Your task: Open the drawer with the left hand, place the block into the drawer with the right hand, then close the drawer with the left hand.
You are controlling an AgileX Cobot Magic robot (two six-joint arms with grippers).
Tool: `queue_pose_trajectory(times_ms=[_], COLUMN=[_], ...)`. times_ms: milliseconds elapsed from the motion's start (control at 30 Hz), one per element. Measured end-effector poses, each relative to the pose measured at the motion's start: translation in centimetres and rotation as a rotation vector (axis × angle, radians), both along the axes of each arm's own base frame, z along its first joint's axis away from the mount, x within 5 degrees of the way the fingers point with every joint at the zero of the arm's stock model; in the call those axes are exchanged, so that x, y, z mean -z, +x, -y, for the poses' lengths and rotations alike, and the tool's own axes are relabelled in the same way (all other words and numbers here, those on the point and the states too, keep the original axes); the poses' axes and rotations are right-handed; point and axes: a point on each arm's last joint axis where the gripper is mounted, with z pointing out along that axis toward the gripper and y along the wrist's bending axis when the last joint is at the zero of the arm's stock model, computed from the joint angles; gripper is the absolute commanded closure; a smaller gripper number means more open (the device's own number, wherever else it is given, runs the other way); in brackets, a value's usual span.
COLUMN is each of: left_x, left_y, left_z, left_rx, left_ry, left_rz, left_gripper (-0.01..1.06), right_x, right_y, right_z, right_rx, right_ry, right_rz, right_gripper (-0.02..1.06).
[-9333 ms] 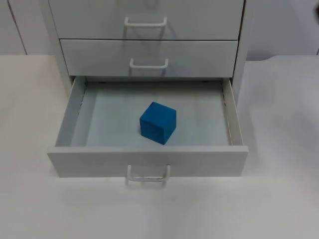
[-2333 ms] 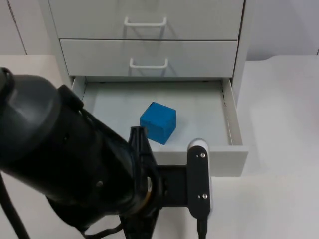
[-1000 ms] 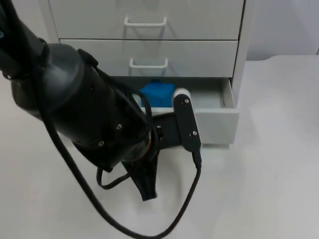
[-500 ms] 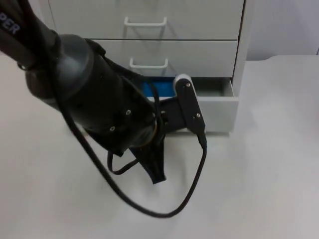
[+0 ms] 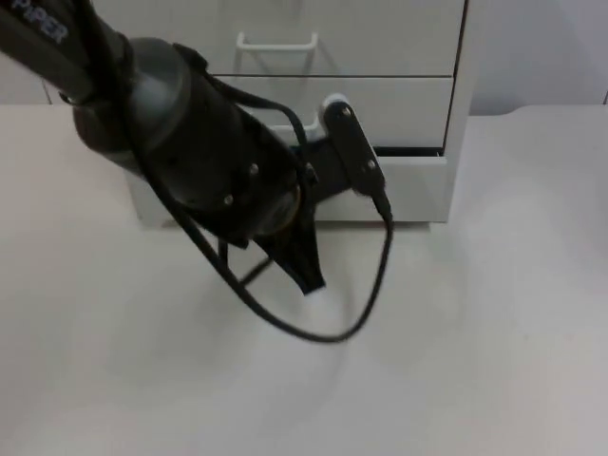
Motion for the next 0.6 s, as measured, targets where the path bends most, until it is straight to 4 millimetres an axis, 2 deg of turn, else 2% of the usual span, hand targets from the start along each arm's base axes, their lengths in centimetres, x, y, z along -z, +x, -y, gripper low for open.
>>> queue_pose_trajectory(times_ms=[300,600], left_x=[-0.2,-0.2], left_y=[1.0,0.9], left_z=[-1.0,-0.7], left_rx=[-0.036,-0.036], left_ry=[-0.002,-0.01], left_rz=[0.016,0.019], left_gripper=[1.05,1.05], right_x=[0.0,0.0], right_y=[0.0,0.0], right_z=[0.0,0.0], right_rx=[0.0,0.0], right_ry=[0.0,0.0], right_rz=[0.0,0.0], right_gripper=[0.0,0.0])
